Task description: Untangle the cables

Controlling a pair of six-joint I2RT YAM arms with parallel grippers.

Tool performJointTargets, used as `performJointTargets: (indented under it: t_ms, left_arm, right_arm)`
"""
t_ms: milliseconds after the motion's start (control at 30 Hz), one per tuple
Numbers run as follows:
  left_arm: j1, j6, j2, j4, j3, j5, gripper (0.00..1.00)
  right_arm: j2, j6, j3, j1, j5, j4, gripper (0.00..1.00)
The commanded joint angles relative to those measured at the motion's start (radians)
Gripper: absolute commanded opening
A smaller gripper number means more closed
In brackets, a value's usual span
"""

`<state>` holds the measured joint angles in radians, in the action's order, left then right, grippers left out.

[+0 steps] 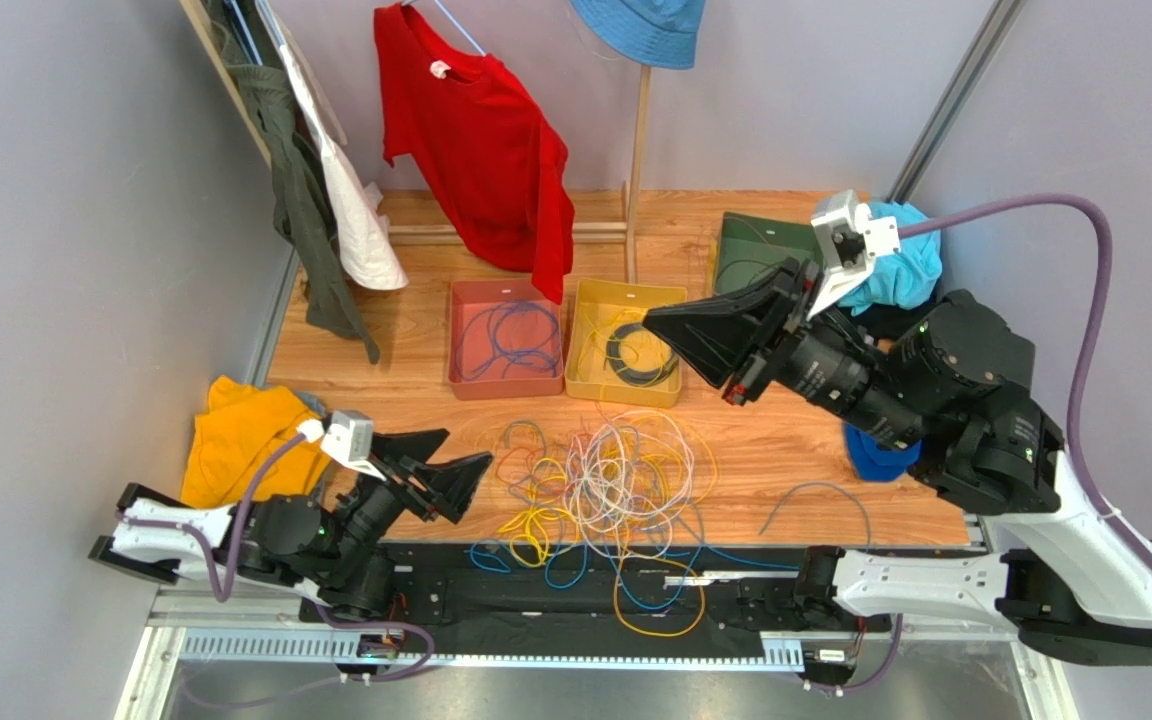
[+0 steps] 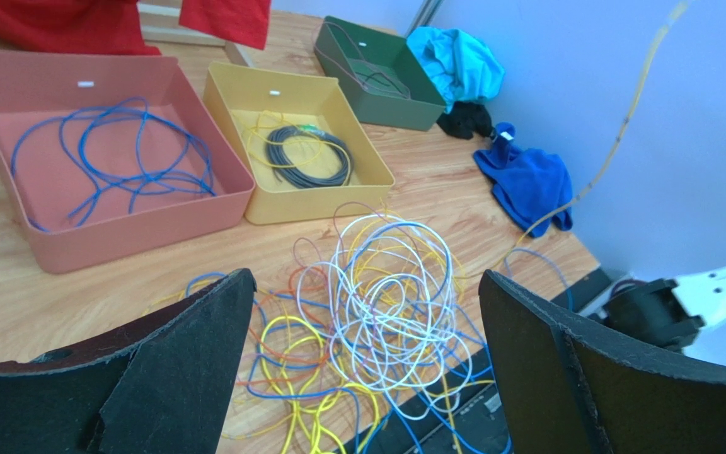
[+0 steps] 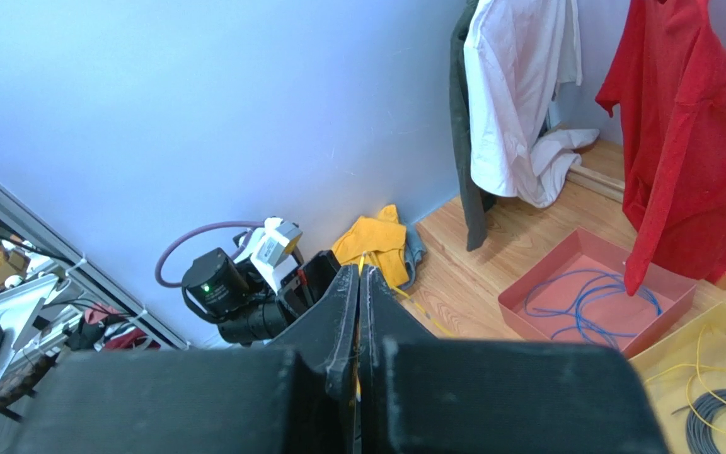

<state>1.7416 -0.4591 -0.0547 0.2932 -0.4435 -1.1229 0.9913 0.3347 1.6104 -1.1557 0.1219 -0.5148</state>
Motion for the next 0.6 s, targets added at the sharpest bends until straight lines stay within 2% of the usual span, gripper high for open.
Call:
performJointTargets:
  t_ms: [0, 133, 233, 333, 433, 500, 567]
  left_arm:
    - [0.006, 0.135, -0.120, -0.169, 0.005, 0.029, 0.98]
    - [0.006, 0.148, -0.201, -0.178, -0.029, 0.028, 0.97]
    - [0.006, 0.146, -0.224, -0.189, -0.034, 0.038, 0.97]
    - [0.006, 0.131, -0.220, -0.213, -0.008, 0.055, 0.97]
    - [0.006, 0.132, -0.208, -0.244, 0.028, 0.080, 0.98]
    - [0.006, 0.202, -0.205, -0.354, 0.076, 0.113, 0.98]
    - [0.006, 0.285, -0.218, -0.565, 0.127, 0.167, 0.99]
  right_arm:
    - [-0.006, 0.020, -0.153, -0.009, -0.015, -0.035, 0.00]
    - [-0.065, 0.062, -0.347, -0.007, -0.002, 0.051, 0.00]
    - [-0.086, 0.084, -0.426, -0.007, 0.010, 0.082, 0.00]
    - [-0.095, 0.095, -0.460, -0.007, 0.015, 0.108, 0.00]
    - [-0.083, 0.073, -0.409, -0.007, 0.030, 0.093, 0.00]
    - [-0.069, 0.050, -0.337, -0.007, 0.018, 0.085, 0.00]
    - [-0.043, 0.047, -0.293, -0.009, -0.001, 0.064, 0.00]
